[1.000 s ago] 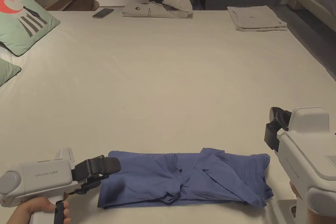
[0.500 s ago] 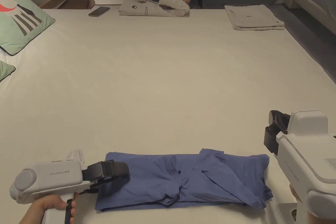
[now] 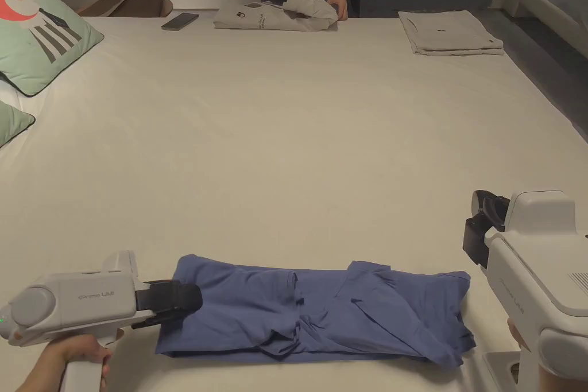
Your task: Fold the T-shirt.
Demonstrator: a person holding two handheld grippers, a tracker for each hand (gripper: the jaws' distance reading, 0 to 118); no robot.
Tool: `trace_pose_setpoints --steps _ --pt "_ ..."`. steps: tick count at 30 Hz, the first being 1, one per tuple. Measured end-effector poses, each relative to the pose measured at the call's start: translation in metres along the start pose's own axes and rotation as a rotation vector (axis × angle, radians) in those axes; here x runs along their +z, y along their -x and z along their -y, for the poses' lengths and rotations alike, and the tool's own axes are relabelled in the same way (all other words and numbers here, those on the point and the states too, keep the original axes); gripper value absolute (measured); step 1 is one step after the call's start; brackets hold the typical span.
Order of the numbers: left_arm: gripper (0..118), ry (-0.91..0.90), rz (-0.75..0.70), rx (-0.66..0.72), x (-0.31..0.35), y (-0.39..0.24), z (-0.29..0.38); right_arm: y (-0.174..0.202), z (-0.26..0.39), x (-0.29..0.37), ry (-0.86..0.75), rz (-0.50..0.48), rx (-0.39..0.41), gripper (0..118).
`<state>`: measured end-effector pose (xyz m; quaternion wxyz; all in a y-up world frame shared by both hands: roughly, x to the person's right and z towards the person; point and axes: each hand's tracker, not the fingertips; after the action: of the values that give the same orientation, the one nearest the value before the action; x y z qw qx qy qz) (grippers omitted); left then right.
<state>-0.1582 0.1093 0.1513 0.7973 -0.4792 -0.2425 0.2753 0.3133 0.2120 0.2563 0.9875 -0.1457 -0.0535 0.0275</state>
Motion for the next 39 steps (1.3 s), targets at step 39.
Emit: trace_pose_setpoints --steps 39 --pt "5 0.185 -0.154 -0.324 -0.157 -0.211 0.021 -0.025 0.006 0.011 -0.008 -0.003 -0.029 0"
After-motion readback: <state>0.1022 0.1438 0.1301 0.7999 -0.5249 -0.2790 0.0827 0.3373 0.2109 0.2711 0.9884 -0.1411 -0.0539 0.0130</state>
